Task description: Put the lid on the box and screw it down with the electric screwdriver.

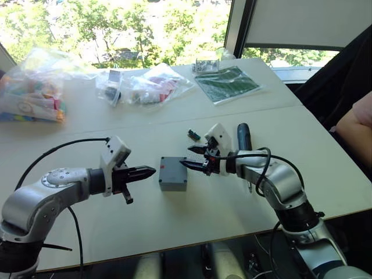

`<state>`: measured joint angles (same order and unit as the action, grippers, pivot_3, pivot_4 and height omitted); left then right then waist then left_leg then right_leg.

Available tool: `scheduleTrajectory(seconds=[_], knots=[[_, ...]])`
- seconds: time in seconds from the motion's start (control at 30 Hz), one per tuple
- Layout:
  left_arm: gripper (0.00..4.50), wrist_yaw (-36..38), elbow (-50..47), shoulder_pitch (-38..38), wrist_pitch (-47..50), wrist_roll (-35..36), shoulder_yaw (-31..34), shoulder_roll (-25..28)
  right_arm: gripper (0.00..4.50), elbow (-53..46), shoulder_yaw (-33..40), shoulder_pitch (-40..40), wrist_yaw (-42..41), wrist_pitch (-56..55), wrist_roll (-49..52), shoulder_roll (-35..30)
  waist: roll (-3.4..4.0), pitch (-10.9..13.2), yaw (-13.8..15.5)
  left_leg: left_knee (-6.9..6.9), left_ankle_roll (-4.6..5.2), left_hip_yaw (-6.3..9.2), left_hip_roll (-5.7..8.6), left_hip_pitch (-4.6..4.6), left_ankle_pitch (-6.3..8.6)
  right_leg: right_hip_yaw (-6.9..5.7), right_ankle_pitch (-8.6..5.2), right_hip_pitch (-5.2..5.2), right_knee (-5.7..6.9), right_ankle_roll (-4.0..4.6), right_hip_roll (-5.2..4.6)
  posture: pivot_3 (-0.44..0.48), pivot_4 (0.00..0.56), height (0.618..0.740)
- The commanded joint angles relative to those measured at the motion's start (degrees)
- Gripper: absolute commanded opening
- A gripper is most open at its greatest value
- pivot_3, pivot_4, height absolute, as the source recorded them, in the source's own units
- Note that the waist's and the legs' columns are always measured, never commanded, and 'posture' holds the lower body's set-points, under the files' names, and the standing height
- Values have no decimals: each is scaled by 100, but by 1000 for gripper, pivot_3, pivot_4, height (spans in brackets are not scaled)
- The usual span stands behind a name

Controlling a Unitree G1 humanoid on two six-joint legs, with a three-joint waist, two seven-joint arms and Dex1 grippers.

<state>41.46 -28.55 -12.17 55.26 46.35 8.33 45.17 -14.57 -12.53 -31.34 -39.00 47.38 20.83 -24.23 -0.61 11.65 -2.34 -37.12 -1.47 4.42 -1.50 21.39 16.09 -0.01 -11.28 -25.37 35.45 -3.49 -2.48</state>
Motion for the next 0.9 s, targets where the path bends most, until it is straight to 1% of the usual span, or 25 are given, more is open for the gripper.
scheduleTrajectory(seconds=[0.03, 0.1, 0.17, 0.2, 0.27, 0.37, 0.4, 0.43, 0.5, 0.57, 0.67, 0.8, 0.9], knots=[[0, 42, -46, -237, -97, 104, 39, -44, 3149, -481, 880, -425, 96, 599, 482, -253, 0, 0, 2, -1, 0, 0, 0, 0, 0, 0, 0, 0, 0, 0, -1, 0, 150, 740], [0, 105, -119, -418, -97, 134, -65, -49, 3149, -365, 1280, -791, 153, 1239, 620, -640, 2, 1, 13, -2, 0, 0, 0, -1, 0, 0, 0, 2, 0, 0, 0, 0, 150, 740], [0, 162, -189, -600, -92, 163, -173, -48, 3779, -148, 1440, -1154, 121, 1758, 656, -1089, 2, 1, 28, -3, -1, 0, 3, 1, -1, -1, 2, 0, 0, 2, -3, 0, 150, 740], [0, 198, -222, -701, -93, 182, -226, -64, 3888, 25, 1419, -1372, 41, 2080, 679, -1375, 1, 1, 29, -4, -1, -1, 3, 1, -1, -1, 2, 1, -1, 2, -3, 0, 150, 740], [0, 217, -259, -844, -105, 174, -338, -131, 4452, 346, 1349, -1704, -45, 2511, 679, -1762, 0, 0, 24, -1, -1, 0, 4, 0, 0, -1, 0, 1, -4, 3, -2, 0, 150, 740], [0, 178, -289, -965, -167, 114, -548, -333, 4490, 931, 1203, -2123, -91, 2843, 609, -2101, 0, 0, -6, 3, 0, -3, 4, 3, 0, 0, 1, 0, -11, 4, -4, 0, 150, 740], [0, 205, -332, -968, -276, -23, -723, -382, 4490, 1347, 971, -2229, -148, 2862, 453, -2300, 0, 0, -23, 2, 0, -4, 4, 3, 0, 1, 1, 1, -12, 4, -4, 0, 150, 740], [0, 226, -381, -975, -377, -171, -899, -412, 4490, 1725, 731, -2353, -230, 3110, 405, -2475, 0, 0, -23, 2, 0, -8, 4, 1, 0, 4, 1, 1, -12, 3, -4, 0, 150, 740], [0, 267, -436, -981, -535, -390, -1145, -415, 4490, 2197, 353, -2577, -498, 3590, 507, -2693, 0, 0, -12, 2, 0, -10, 4, 2, 0, 5, 1, 0, -12, 4, -4, 0, 150, 740], [0, 296, -450, -981, -680, -637, -1369, -365, 4490, 2564, 24, -2829, -659, 3993, 591, -2688, 0, 1, -21, -1, 0, -9, 4, 5, 0, 5, 1, -1, -11, 4, -4, 0, 150, 740], [0, 293, -440, -908, -854, -840, -1514, -406, 4490, 3273, -428, -3227, -888, 4417, 664, -2518, 2, 1, -47, 0, 1, -13, 4, -1, 0, 9, 3, -1, -9, 6, -2, 0, 150, 740], [0, 91, -603, -643, -914, -887, -1478, -555, 4490, 4393, -1040, -3664, -1046, 4063, 326, -2115, 2, 1, -29, 1, 1, -8, 2, 0, 0, 9, 3, -3, -8, 6, 4, 0, 150, 740], [0, -103, -745, -393, -886, -848, -1340, -634, 4490, 4928, -1604, -3844, -1363, 3592, 34, -1912, 2, 1, -21, 0, 1, -9, 2, 4, 0, 9, 4, -3, -10, 5, 0, 0, 150, 740]])
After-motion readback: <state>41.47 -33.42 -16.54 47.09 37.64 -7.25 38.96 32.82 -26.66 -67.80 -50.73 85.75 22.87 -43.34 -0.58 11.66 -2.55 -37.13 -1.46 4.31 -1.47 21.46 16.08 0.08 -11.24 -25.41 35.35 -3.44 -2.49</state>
